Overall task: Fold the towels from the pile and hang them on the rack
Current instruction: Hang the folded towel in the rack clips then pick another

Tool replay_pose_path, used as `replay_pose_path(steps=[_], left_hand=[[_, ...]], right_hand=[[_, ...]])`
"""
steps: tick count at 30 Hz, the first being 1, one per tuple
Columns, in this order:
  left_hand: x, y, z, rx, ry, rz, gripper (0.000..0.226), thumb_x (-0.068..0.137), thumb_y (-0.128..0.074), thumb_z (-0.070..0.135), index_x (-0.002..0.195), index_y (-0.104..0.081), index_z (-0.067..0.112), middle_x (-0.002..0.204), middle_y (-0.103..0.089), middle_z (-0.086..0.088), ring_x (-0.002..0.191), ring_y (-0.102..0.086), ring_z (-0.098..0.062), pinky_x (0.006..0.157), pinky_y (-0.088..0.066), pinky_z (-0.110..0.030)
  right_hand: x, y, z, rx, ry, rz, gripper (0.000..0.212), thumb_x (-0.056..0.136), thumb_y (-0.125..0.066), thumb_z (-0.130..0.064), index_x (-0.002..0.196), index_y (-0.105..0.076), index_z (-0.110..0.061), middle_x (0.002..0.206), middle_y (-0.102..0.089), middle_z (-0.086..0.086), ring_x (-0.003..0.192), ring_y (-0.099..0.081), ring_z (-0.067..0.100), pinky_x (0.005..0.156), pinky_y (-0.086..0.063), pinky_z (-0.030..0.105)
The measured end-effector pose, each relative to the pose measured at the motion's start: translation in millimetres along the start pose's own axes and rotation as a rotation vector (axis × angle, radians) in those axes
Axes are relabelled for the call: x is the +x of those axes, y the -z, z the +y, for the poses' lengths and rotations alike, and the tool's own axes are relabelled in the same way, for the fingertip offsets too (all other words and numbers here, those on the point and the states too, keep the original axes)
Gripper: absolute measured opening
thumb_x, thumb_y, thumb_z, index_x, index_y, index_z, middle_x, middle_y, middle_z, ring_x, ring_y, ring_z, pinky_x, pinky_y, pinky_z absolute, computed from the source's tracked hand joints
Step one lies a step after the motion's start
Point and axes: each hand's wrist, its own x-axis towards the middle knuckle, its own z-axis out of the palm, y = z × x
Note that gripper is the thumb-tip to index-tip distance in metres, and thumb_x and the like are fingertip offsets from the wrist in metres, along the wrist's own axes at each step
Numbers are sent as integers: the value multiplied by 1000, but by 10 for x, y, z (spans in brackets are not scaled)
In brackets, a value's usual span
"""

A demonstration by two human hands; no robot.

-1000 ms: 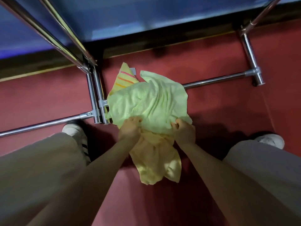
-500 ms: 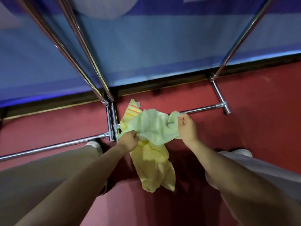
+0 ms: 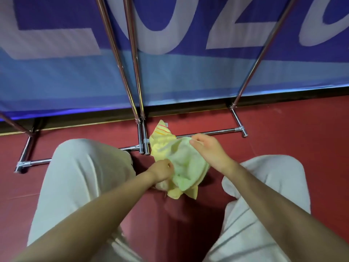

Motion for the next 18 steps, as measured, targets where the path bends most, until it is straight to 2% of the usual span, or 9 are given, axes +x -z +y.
replay_pose_path(steps=[2,4,6,8,10,12,13,15,18], left_hand=[[-132,36,132,-255,-24,110,24,99,-43,21,78,-53,14,86,-60,-7,80,-54,-21,71,-46,-31],[-280,70,257,-593,-2,164,19,102,-40,25,98,-56,14,87,-58,-4,77,-56,-18,66,-46,-28],[-405,70,313,-783,-1,176,29,104,-37,30,127,-51,19,107,-59,-2,94,-60,-19,75,-49,-29],[-508,39,332,-739,-100,188,38,104,-36,30,141,-43,23,127,-53,2,116,-54,-18,92,-48,-32],[-594,37,386,-632,-249,188,36,105,-37,24,138,-48,20,133,-51,6,125,-47,-12,105,-39,-23],[-654,62,459,-574,-321,147,27,104,-37,15,118,-60,15,115,-59,10,110,-52,-5,92,-37,-6],[-685,80,487,-556,-323,119,27,103,-37,15,111,-63,12,108,-61,9,102,-54,-3,85,-38,-4],[-679,108,465,-543,-319,100,37,103,-38,26,104,-66,1,102,-62,1,94,-54,-8,83,-40,-14],[-701,163,446,-513,-319,124,45,105,-36,34,97,-63,-2,94,-58,-2,88,-50,-11,79,-39,-18]], right_hand=[[-168,-26,-29,-15,6,-19,23,94,-56,-9,75,-60,-23,77,-59,-13,70,-52,-10,72,-38,10],[-295,-57,-57,-21,12,-42,22,94,-55,-11,76,-61,-22,79,-60,-12,73,-52,-5,73,-39,12],[-409,-89,-85,-30,19,-69,16,95,-54,-12,83,-64,-15,84,-63,-7,79,-55,0,77,-40,14],[-498,-111,-117,-33,35,-85,14,95,-55,-12,88,-66,-13,88,-65,-7,83,-57,1,80,-41,15],[-561,-117,-157,-13,53,-99,14,95,-55,-11,89,-67,-13,88,-66,-8,85,-58,-1,82,-42,15],[-591,-102,-191,12,64,-98,13,94,-57,-12,87,-68,-9,87,-68,-1,86,-60,3,83,-44,22],[-600,-91,-205,29,68,-82,16,92,-57,-16,86,-67,-6,88,-68,6,86,-60,7,84,-44,28],[-612,-62,-235,72,59,-31,22,89,-56,-21,84,-66,-2,88,-67,13,84,-59,12,82,-45,32],[-591,-27,-253,108,16,65,15,93,-58,-12,84,-67,-4,83,-65,2,81,-58,10,80,-44,30]])
